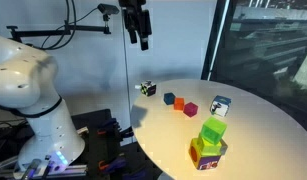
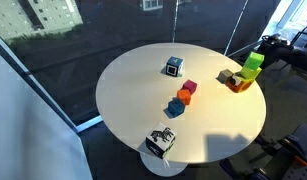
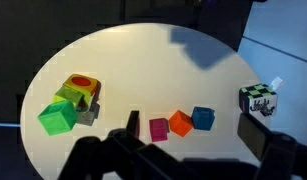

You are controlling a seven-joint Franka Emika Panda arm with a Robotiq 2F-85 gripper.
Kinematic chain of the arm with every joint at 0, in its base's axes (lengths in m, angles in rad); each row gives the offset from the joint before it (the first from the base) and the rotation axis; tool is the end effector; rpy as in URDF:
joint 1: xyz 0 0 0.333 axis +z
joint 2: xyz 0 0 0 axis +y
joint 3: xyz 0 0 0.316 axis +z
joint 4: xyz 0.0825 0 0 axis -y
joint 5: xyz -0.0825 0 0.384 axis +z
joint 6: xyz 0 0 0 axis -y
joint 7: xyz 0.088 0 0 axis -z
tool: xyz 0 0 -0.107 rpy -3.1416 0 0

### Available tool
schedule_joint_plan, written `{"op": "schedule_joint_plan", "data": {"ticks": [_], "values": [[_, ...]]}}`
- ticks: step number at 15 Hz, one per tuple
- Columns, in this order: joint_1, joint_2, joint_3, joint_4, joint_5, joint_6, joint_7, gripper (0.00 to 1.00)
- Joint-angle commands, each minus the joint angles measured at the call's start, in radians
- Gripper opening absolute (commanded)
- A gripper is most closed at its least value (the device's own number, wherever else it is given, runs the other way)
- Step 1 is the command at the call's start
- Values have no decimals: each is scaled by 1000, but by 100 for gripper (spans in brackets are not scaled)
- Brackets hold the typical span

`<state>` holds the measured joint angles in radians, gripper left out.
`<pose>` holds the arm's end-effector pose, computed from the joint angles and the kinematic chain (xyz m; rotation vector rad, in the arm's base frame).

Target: Put the green block on the table

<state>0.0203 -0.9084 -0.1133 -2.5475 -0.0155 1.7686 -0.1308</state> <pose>0.2907 -0.0354 0.5519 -3.0705 -0.1193 -0.2039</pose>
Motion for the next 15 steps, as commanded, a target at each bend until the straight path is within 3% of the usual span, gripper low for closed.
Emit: {"op": "schedule_joint_plan", "data": {"ticks": [1, 8, 15], "values": [[-10, 2, 7, 3, 7, -3, -6, 100], [-12, 19, 10, 22, 8, 5, 3, 100], [-26, 109, 9, 112, 17, 18, 50, 100]]}}
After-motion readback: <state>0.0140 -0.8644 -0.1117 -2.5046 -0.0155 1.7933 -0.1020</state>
